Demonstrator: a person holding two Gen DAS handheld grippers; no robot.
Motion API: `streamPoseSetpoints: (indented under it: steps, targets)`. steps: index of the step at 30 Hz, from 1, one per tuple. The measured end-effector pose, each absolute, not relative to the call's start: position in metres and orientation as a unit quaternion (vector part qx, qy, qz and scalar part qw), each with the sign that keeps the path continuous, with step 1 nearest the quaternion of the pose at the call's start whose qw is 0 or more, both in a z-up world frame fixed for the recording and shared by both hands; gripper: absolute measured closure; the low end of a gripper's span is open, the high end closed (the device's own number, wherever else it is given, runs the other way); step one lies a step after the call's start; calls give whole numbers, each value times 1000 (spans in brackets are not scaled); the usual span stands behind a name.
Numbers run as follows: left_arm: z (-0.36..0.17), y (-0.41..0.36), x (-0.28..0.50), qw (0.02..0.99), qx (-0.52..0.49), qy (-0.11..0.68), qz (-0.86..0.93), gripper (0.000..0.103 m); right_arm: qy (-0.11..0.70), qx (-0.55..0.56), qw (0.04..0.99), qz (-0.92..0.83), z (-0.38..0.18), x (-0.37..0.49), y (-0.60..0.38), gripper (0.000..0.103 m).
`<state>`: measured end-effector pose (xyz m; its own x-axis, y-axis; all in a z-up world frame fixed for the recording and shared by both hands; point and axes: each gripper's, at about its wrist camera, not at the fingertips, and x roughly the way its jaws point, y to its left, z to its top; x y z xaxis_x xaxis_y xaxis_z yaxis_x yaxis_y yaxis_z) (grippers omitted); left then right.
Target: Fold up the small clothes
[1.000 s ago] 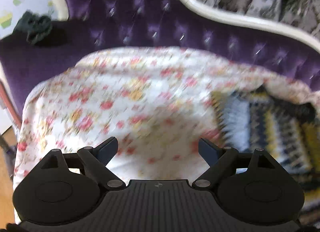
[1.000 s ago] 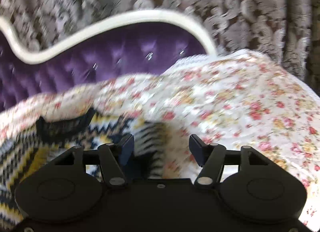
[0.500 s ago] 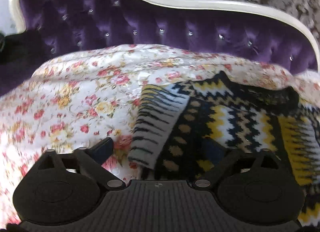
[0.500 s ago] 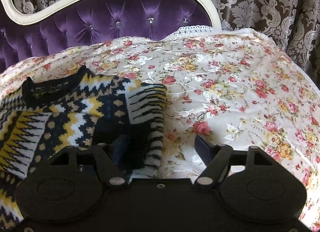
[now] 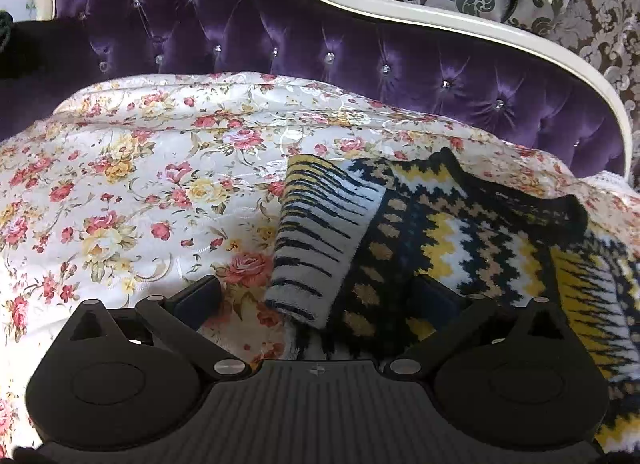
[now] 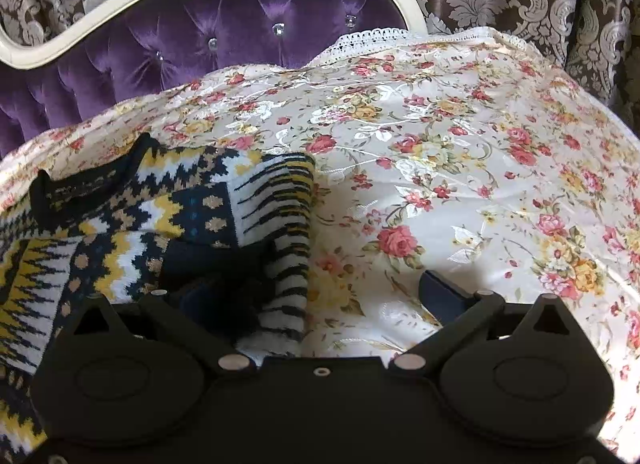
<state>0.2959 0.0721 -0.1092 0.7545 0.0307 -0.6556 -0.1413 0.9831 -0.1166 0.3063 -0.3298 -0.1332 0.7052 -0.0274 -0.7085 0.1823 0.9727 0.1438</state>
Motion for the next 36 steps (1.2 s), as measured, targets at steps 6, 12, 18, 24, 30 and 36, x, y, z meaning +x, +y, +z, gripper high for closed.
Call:
streamPoseSetpoints:
  steps: [6,12,18,24,30,36]
  targets:
    - [-68,67,246,942,-42,318,93,2,344,142,928,-34,-108,279,-338,1]
    - [-12,52,156,965,12,252,68,1,251,154,955,23,-63,183,-319,1]
    - [11,46,64,972,38,231,26,1,223,146,961,75,-47,81,-293,0]
    - [-18,43,12,955,28,294,-21,1,271,169,943,97,-71,20,-277,0]
    - [-60,39,-15,935,14,353,-32,2,325,187,923,88,-103,-9,-266,2]
    - [-81,37,-24,927,1,375,-29,2,354,163,918,78,-115,-21,-245,1]
